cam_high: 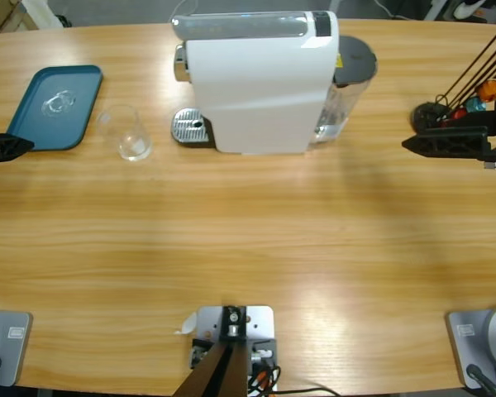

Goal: Pour coffee

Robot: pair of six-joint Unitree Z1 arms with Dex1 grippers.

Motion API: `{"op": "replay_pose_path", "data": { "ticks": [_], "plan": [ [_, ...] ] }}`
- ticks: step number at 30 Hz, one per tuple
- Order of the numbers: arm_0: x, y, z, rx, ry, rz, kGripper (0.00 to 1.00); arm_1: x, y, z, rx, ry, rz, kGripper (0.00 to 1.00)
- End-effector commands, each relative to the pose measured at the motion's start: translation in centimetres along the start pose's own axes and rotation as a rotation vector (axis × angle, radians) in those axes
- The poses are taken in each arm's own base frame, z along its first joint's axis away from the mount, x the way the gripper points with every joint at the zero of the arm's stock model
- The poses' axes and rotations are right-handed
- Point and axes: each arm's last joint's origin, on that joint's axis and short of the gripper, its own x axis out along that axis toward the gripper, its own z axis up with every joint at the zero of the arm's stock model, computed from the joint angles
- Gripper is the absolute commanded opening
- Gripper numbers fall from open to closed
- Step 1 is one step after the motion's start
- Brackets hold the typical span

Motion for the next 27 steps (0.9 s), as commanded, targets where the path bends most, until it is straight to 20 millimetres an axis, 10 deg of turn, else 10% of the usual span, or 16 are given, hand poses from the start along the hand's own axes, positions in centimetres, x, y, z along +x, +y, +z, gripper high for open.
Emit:
{"op": "replay_pose_path", "data": {
  "ticks": [1, 27],
  "plan": [
    [1.4, 0.3, -0.6, -0.001, 0.054, 0.016, 0.996, 1.2, -0.2, -0.7, 0.013, 0.048, 0.007, 1.0],
    [-0.6, 0.0, -0.8, 0.014, -0.03, -0.019, 0.991, 1.1, -0.5, -0.8, 0.052, 0.035, -0.067, 0.987]
  ]
}}
